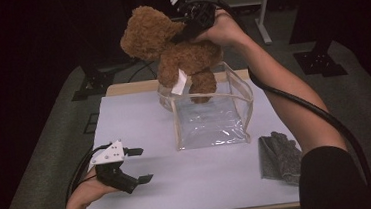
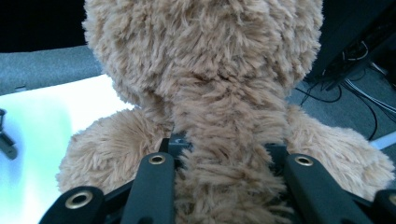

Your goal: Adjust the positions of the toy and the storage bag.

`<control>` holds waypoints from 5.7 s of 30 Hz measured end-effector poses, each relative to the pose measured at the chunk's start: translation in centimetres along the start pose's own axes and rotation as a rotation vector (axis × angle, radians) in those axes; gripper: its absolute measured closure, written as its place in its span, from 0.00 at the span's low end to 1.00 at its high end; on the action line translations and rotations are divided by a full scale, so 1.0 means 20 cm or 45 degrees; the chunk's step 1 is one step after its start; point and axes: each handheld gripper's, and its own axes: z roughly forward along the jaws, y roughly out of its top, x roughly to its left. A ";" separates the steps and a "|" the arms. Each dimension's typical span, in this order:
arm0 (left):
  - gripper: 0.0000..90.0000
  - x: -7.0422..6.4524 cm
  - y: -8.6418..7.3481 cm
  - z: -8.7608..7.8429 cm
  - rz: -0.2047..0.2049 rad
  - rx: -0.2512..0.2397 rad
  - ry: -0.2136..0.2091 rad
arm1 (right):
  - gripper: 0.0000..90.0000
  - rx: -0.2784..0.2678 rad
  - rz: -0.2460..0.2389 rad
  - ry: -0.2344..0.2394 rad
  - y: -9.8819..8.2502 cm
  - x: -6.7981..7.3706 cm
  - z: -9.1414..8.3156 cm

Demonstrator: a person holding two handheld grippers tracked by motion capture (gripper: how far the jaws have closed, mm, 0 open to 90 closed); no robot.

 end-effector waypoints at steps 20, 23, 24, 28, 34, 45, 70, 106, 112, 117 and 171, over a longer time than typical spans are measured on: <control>0.11 0.00 0.00 0.00 0.004 -0.002 -0.001 | 0.73 -0.034 0.072 0.059 -0.13 0.17 -0.06; 0.11 -0.01 0.01 0.00 0.003 -0.005 -0.004 | 0.73 -0.028 0.105 0.061 -0.18 0.15 -0.05; 0.11 -0.01 0.01 0.00 0.003 -0.006 -0.004 | 0.73 -0.023 0.111 0.062 -0.20 0.14 -0.04; 0.11 -0.01 0.01 0.01 0.007 0.006 -0.005 | 0.73 -0.005 0.155 0.062 -0.27 0.10 0.01; 0.11 -0.01 0.00 0.01 0.002 0.004 -0.005 | 0.73 0.000 0.228 0.049 -0.37 0.04 0.03; 0.11 -0.01 0.00 0.02 0.007 0.011 -0.015 | 0.73 -0.006 0.292 0.006 -0.43 0.00 0.00; 0.11 -0.01 0.00 0.04 0.008 0.028 -0.031 | 0.73 0.019 0.372 -0.129 -0.48 -0.06 0.02; 0.10 -0.02 -0.01 0.02 0.011 0.032 -0.026 | 0.72 0.325 0.208 0.086 -0.71 0.13 0.24; 0.10 -0.02 -0.01 0.02 0.009 0.031 -0.024 | 0.72 0.362 0.211 0.098 -0.74 0.13 0.27; 0.10 -0.02 -0.01 0.01 0.015 0.028 -0.018 | 0.72 0.388 0.211 0.100 -0.75 0.14 0.30; 0.10 -0.04 -0.01 0.01 0.004 0.035 -0.021 | 0.61 0.469 0.172 0.110 -0.72 0.11 0.33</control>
